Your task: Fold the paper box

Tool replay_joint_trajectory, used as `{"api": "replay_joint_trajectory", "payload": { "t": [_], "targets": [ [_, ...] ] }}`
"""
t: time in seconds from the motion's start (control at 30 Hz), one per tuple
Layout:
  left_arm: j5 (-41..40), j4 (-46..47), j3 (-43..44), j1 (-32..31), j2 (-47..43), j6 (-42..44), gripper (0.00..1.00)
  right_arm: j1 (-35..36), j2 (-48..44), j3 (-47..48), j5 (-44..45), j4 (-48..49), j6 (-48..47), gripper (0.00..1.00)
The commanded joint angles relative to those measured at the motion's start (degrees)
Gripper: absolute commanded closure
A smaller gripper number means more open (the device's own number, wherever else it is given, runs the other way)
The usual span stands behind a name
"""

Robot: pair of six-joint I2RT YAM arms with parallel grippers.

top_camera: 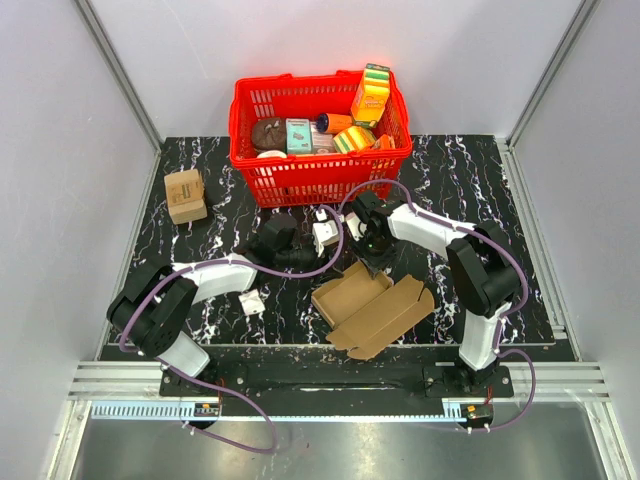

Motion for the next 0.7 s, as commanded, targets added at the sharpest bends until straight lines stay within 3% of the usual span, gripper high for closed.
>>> {"api": "replay_joint_trajectory", "payload": {
  "t": [0.0,0.3,0.67],
  "targets": [
    [0.8,1.6,2.4,-0.1,0.2,0.9,0.44,0.7,-4.4,0.4,0.3,1.5,-0.4,0.6],
    [0.0,2.2,2.1,0.0,0.0,0.4,0.44,0.6,-7.1,0.9,-2.7,2.5,0.0,0.47],
    [0.3,2.2,2.2,0.1,0.2,0.2,0.44,0.6,-6.5,1.3,-3.5,3.1,0.4,0.48]
  ]
}}
